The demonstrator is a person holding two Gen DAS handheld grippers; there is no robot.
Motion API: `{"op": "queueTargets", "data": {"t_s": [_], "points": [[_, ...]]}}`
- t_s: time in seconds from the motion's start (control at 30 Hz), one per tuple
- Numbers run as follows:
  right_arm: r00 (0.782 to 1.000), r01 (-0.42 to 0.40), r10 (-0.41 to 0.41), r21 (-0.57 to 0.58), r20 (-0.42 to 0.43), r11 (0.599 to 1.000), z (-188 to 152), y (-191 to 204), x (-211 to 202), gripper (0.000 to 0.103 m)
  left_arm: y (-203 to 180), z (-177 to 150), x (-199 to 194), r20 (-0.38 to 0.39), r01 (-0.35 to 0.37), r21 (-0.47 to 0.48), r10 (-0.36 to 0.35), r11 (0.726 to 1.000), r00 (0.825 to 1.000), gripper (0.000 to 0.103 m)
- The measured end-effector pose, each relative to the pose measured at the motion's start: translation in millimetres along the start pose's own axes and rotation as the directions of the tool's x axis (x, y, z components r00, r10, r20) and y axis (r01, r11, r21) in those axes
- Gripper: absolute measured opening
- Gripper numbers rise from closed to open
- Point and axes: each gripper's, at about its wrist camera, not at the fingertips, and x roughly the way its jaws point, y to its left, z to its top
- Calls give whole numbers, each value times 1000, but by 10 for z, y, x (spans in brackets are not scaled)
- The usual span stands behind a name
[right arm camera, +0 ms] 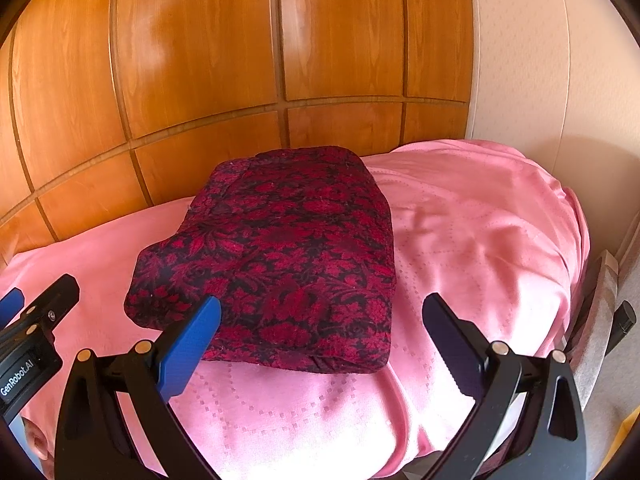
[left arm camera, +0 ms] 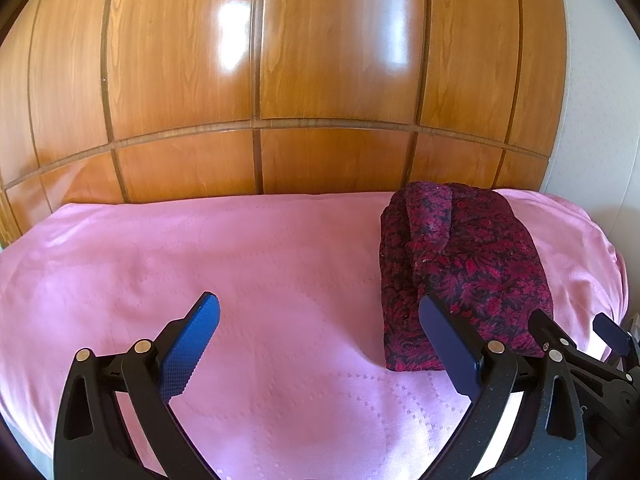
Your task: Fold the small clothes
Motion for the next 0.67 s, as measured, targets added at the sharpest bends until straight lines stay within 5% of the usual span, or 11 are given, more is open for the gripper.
{"op": "queueTargets", "data": {"t_s": [0.3,0.67], "points": [[1000,-5,5,-4,-11,1000,-9,29,35,101,-25,-14,14,10,0,26,0,1000,1000,99],[999,-32,32,16,16,999,126,-113,75,101,18,-57,195,-67,9,-8,-9,1000,998,99]]}}
